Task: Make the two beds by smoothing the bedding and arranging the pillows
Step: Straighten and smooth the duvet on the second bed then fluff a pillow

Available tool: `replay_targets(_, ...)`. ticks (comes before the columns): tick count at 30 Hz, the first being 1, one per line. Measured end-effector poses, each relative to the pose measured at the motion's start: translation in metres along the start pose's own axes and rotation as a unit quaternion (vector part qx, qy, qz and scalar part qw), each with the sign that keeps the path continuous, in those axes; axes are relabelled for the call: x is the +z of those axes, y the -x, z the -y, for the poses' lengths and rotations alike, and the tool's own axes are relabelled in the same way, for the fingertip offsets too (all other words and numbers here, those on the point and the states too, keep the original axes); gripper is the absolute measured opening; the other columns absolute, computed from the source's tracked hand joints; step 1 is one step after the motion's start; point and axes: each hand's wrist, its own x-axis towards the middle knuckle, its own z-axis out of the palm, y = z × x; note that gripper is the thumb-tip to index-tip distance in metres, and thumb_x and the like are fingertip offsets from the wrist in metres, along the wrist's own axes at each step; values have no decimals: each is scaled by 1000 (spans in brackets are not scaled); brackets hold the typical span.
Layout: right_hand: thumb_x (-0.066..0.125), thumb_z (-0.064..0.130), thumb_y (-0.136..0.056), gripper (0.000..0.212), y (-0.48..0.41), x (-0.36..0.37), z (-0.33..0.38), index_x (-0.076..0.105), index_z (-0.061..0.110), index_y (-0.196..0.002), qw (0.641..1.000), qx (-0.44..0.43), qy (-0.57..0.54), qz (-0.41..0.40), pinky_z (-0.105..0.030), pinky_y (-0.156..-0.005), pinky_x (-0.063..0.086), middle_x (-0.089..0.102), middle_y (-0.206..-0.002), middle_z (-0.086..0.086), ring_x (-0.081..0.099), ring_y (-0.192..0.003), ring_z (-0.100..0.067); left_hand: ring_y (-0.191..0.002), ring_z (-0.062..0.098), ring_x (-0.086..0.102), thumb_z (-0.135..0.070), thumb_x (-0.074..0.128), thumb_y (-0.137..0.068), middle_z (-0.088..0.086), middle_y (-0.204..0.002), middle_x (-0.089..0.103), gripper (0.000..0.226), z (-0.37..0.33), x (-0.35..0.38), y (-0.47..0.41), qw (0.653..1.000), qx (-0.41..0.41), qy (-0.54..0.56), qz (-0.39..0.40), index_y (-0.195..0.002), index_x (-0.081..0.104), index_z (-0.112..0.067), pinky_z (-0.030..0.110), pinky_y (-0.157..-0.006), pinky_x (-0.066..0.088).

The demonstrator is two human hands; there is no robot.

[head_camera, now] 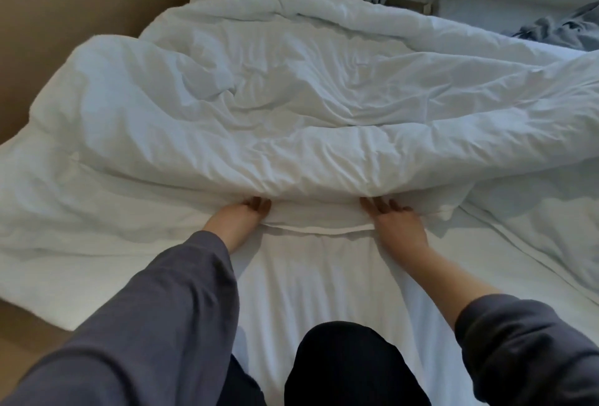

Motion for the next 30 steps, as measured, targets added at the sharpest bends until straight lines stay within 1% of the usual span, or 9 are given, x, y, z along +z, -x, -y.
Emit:
replay_targets(2, 80, 6, -65, 67, 11, -15, 2, 62, 11, -129, 999, -34, 18, 16, -44, -54, 54, 64, -122, -20, 68, -75, -40, -137, 30, 37, -28, 29, -106, 9, -156, 30, 49, 0, -9, 7, 999, -13, 50, 10, -154, 20, -23, 39, -110, 32)
replay_targets(5, 49, 6, -91, 58, 31, -26, -10, 41, 20, -147, 996, -88, -21, 19, -40, -79, 49, 52, -142, -8, 63, -105, -37, -136, 26, 40, -11, 38, -100, 4, -155, 34, 61, 5, -21, 30, 996, -32, 70, 39, -155, 17, -29, 36, -108, 35)
replay_targets(8, 61, -1, -70, 53, 48, -29, -15, 68, 19, -119, 986, -161, -24, -28, -36, -59, 50, 72, -105, -5, 69, -74, -30, -129, 28, 49, 4, 39, -90, -1, -158, 28, 77, 7, -14, 58, 998, 22, 53, 32, -155, 16, -31, 35, -101, 42)
replay_targets(10, 67, 8, -63, 41, 50, -14, -23, 73, 19, -102, 984, -156, 31, -84, -36, -60, 48, 73, -95, -3, 67, -70, -27, -118, 30, 59, 7, 47, -85, 2, -154, 36, 77, 4, -5, 68, 997, 31, 60, -31, -152, 29, -25, 35, -92, 49)
replay_targets(13, 57, 19, -67, 29, 42, -7, -17, 70, 14, -93, 990, -110, 32, -81, -40, -65, 49, 67, -88, -11, 64, -71, -32, -70, 31, 70, 3, 74, -65, 11, -110, 71, 63, -7, 6, 63, 995, 56, 16, -86, -125, 63, -15, 37, -52, 56)
replay_targets(16, 72, 8, -65, 12, 32, -22, -1, 66, 7, -74, 996, -74, -2, -53, -36, -51, 48, 62, -67, -14, 63, -57, -33, -87, 34, 67, 1, 56, -80, 8, -114, 66, 51, -8, -5, 66, 996, 11, 56, -65, -129, 58, -16, 41, -68, 54)
replay_targets(20, 45, 18, -95, 20, 61, -56, 28, 62, 17, -105, 989, -97, -15, 111, -33, -71, 41, 67, -105, -7, 65, -96, -31, -104, 30, 60, 4, 42, -86, 5, -124, 59, 55, -4, -27, 107, 999, -10, 31, 30, -135, 46, -20, 36, -79, 44)
replay_targets(25, 39, 10, -94, 23, 105, -105, 78, 59, 14, -103, 947, -175, -69, 262, -32, -70, 37, 65, -105, -13, 62, -98, -32, -107, 25, 59, 5, 41, -87, 4, -118, 61, 50, 15, -39, 165, 985, -48, 74, 148, -127, 53, -21, 33, -88, 46)
replay_targets(30, 37, 5, -94, 25, 122, -151, 99, 56, 13, -109, 935, -131, -124, 306, -32, -73, 39, 61, -111, -10, 59, -102, -30, -111, 24, 58, -5, 43, -93, 6, -125, 58, 41, 27, -66, 215, 964, -106, 118, 213, -131, 47, -18, 35, -90, 47)
